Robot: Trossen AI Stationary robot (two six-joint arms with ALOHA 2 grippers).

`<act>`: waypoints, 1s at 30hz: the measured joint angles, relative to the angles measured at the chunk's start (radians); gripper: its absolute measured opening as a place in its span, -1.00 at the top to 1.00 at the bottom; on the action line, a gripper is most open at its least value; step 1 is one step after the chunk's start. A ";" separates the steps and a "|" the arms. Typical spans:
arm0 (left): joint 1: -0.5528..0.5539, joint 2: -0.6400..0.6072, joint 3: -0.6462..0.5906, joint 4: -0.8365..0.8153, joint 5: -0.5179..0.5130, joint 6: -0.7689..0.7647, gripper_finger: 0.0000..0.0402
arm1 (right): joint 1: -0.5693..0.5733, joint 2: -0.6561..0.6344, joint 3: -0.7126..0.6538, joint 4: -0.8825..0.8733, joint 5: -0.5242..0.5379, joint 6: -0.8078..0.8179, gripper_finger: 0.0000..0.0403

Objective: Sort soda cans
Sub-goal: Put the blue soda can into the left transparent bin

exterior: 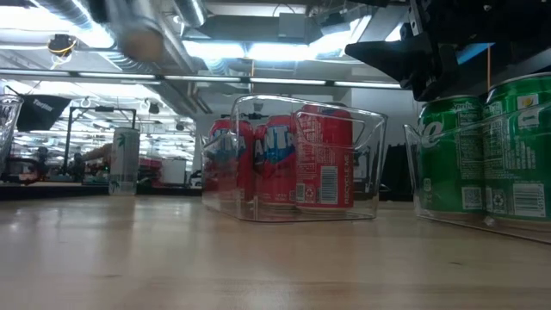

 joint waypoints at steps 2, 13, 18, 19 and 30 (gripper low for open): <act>-0.071 0.000 0.002 -0.018 0.000 -0.082 -0.14 | 0.000 0.000 0.000 0.000 0.000 0.000 -0.87; -0.348 0.001 0.002 -0.066 -0.028 -0.487 -0.14 | 0.000 0.000 0.000 0.000 0.000 -0.002 -0.87; -0.429 0.001 0.002 -0.115 -0.028 -0.630 -0.14 | 0.000 0.000 0.000 0.001 0.000 -0.018 -0.87; -0.441 0.000 0.002 -0.139 -0.025 -0.664 -0.14 | 0.000 0.000 0.000 0.002 0.000 -0.021 -0.87; -0.542 -0.002 0.092 -0.209 -0.069 -0.837 -0.14 | 0.000 0.001 -0.001 0.007 0.000 -0.052 -0.87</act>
